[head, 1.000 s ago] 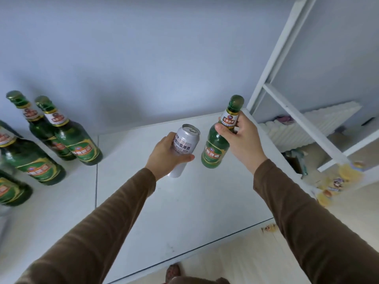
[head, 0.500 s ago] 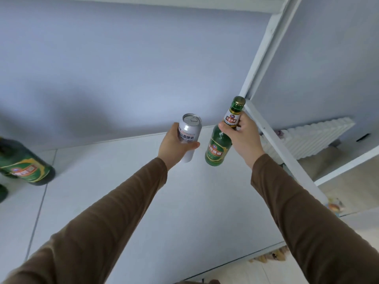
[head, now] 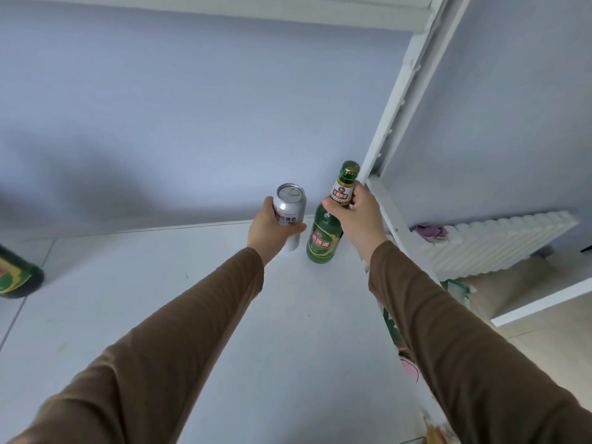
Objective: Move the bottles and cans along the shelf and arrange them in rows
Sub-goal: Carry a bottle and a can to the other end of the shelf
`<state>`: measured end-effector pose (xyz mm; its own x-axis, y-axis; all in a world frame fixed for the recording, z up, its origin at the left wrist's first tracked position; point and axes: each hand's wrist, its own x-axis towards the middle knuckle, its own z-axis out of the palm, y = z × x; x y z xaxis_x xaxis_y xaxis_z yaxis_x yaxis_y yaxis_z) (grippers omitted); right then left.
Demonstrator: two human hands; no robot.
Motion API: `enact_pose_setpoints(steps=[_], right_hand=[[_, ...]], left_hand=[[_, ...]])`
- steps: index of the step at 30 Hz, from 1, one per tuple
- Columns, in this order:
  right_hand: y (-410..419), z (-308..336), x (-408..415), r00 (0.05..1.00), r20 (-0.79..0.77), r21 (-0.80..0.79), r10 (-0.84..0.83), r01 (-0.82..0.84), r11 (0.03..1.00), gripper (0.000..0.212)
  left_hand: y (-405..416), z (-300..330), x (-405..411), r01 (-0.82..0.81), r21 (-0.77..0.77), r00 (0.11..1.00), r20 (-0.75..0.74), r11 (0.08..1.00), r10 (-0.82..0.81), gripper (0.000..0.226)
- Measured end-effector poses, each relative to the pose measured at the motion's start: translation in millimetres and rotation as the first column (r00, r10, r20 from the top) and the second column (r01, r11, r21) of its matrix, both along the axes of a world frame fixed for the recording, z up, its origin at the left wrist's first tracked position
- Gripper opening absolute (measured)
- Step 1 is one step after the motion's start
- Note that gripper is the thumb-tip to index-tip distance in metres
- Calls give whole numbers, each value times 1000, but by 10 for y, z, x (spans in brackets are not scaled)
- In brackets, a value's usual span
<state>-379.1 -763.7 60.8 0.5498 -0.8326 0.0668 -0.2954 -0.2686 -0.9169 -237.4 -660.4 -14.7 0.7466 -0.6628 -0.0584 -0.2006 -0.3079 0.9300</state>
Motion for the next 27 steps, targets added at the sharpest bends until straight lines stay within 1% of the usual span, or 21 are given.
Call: enact_pose_setpoints(steps=[7, 11, 17, 19, 21, 23, 27], right_hand=[[-86, -108, -2, 999, -53, 7, -11, 11, 1000, 34], [-93, -182, 2, 998, -60, 5, -11, 11, 1000, 34], [-87, -205, 3, 998, -62, 10, -17, 18, 1000, 34], [-74, -211, -6, 997, -71, 27, -11, 13, 1000, 35], [-63, -229, -17, 997, -82, 51, -3, 8, 999, 38], [-39, -248, -41, 997, -77, 74, -3, 9, 997, 45], [58, -262, -105, 997, -61, 59, -57, 60, 996, 70]], left_hand=[[-67, -138, 35, -25, 27, 999, 34, 999, 24, 59], [-49, -167, 90, -21, 21, 1000, 16, 1000, 21, 60], [7, -174, 129, 27, 46, 1000, 12, 999, -28, 59], [48, -188, 146, 54, 51, 999, 5, 997, -54, 63], [108, -189, 160, 73, 62, 997, 3, 995, -73, 72], [184, -184, 169, 86, 87, 996, 14, 992, -88, 80], [380, -162, 177, 104, 134, 993, 42, 985, -111, 88]])
